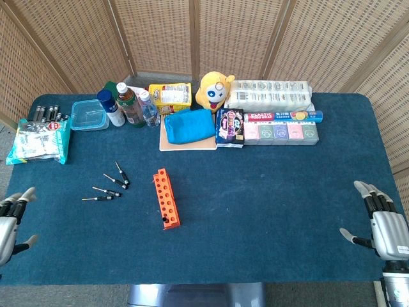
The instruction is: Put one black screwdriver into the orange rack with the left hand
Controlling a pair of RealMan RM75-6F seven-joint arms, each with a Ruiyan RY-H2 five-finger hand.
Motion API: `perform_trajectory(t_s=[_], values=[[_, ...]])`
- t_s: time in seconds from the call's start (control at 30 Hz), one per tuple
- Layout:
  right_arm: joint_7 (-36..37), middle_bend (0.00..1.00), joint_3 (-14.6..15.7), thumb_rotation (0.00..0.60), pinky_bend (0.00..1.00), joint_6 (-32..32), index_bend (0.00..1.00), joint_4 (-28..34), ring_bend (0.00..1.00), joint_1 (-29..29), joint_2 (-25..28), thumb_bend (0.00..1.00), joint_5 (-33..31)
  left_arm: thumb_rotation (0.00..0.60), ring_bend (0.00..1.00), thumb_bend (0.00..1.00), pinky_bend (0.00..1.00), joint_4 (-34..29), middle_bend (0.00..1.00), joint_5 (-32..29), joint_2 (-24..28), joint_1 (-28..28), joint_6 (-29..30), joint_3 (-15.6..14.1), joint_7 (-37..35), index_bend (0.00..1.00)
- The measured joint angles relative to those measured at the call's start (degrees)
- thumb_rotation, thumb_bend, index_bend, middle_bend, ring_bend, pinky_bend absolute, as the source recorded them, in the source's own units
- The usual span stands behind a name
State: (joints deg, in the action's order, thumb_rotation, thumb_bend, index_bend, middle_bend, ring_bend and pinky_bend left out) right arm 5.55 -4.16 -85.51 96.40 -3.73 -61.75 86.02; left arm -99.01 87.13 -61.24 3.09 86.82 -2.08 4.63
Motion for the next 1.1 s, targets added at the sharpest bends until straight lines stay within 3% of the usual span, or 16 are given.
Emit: perform_trajectory(t_s=[0.07,0.13,0.5,0.87,1.1], values=[[0.1,0.1,0.09,0.6,0.11,0.43,0.04,-0.05,0.12,-0.13,-0.02,0.0,-0.14,0.6,1.0,0.21,0.95,0.09,1.0,-0.21,-0.65,0.93,-1.34,0.49,-0.18,0.03],[0.31,0.1,0.25,0.6,0.11,0.69,0.04,-0.08,0.12,-0.2,0.02,0.0,-0.05,0.6,1.0,0.22,0.99,0.23,1.0,-0.84,-1.26,1.98,-3.29,0.95,-0.12,0.07],[2.36,0.1,0.27,0.6,0.11,-0.11,0.04,0.15,0.12,0.03,0.77,0.0,0.78,0.6,1.0,0.25,1.0,-1.38,1.0,-9.5,-3.7,9.94,-17.55,4.36,4.58,0.17],[3.93,0.1,0.2,0.6,0.11,0.28,0.04,0.05,0.12,0.0,1.45,0.0,0.46,0.6,1.0,0.24,1.0,-3.53,1.0,-28.59,-4.4,17.89,-30.73,6.35,15.4,0.19],[4.32,0.1,0.21,0.6,0.11,0.38,0.04,0.19,0.12,0.02,1.79,0.0,0.4,0.6,1.0,0.25,1.0,-4.48,1.0,-40.32,-4.65,23.78,-33.85,6.12,25.75,0.19]])
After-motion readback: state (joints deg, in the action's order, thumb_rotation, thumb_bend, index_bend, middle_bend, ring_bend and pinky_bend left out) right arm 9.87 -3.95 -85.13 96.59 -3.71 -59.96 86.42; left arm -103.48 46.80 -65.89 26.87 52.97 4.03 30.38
